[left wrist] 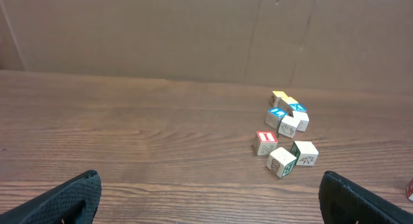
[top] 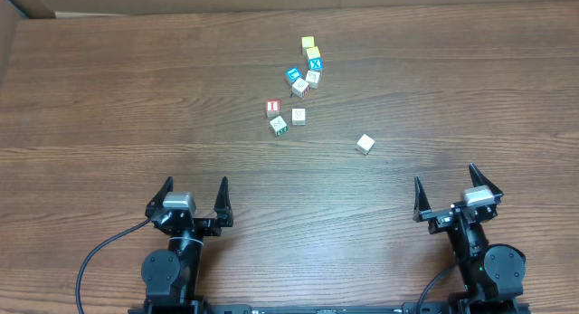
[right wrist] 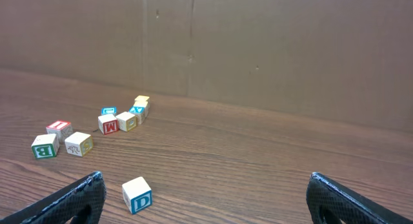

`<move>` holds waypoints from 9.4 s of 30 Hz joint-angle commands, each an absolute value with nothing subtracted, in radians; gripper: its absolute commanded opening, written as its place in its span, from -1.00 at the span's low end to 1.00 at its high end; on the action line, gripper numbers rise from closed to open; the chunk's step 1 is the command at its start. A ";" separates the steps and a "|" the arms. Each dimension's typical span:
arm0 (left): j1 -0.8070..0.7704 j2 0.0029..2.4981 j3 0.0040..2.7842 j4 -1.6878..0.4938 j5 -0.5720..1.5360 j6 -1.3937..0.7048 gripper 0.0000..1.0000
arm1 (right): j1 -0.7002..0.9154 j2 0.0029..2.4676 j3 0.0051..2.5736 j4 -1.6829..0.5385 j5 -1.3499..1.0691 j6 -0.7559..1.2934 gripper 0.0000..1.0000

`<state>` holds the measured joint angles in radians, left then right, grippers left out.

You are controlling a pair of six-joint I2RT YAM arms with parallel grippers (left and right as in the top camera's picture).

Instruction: Flip 4 blocks

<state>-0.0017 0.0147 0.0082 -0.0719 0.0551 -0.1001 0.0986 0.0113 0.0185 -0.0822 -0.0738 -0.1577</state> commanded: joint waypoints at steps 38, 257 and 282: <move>0.006 0.005 0.005 -0.074 0.051 -0.081 1.00 | 0.094 0.003 0.008 -0.078 -0.069 -0.162 1.00; 0.006 1.605 1.541 -1.243 0.430 -0.030 -0.92 | 0.132 1.682 1.538 -0.998 -0.488 0.315 -0.65; 0.006 1.801 1.541 -1.151 0.355 -0.093 0.99 | 0.375 2.006 1.483 -0.944 0.000 0.711 0.46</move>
<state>0.0017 1.7874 1.5211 -1.1522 0.3622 -0.0761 0.3744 1.9854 1.4914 -0.9554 -0.0227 0.6811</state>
